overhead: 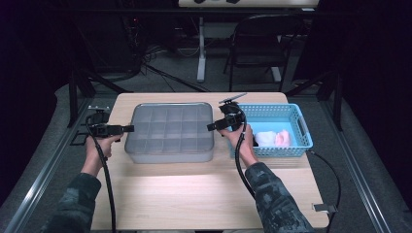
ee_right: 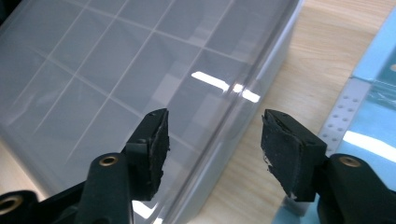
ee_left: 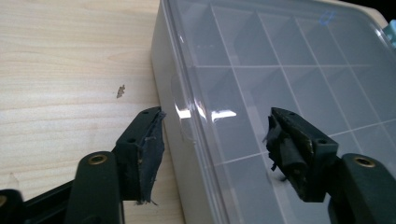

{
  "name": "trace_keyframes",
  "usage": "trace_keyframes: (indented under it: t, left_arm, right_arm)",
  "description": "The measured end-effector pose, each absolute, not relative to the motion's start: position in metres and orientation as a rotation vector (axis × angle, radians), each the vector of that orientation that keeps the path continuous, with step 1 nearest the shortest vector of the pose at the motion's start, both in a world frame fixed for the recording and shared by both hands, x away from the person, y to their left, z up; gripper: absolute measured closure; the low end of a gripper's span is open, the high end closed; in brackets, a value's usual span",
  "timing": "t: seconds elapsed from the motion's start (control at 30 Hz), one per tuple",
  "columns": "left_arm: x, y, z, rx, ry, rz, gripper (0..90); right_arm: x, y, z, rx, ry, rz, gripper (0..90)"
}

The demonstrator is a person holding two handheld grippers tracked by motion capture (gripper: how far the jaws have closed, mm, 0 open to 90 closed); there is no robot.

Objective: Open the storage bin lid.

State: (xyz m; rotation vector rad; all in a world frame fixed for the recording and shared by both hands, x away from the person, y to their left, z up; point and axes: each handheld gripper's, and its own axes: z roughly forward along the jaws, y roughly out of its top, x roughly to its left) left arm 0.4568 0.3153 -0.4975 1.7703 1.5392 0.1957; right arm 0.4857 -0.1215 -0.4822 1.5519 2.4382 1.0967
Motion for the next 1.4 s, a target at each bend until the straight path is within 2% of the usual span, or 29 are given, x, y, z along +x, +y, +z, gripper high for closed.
trace_keyframes:
  t: [0.23,0.33,0.47,0.77,1.4]
  left_arm:
    - [0.463,0.307,-0.505,1.8,1.546,0.204,44.4]
    - [0.465,0.306,-0.504,1.816,1.55,0.199,44.3]
    - [0.466,0.31,-0.506,1.791,1.54,0.141,45.0]
    - [0.467,0.312,-0.509,1.783,1.524,0.103,45.7]
    - [0.468,0.314,-0.51,1.781,1.505,0.106,46.5]
  right_arm:
    - [0.495,-0.118,-0.493,1.601,2.45,1.075,45.2]
    - [0.499,-0.117,-0.495,1.627,2.449,1.097,48.8]
    - [0.502,-0.117,-0.496,1.662,2.454,1.094,49.5]
    - [0.503,-0.119,-0.501,1.712,2.448,1.14,51.0]
    - [0.506,-0.123,-0.506,1.777,2.463,1.214,52.1]
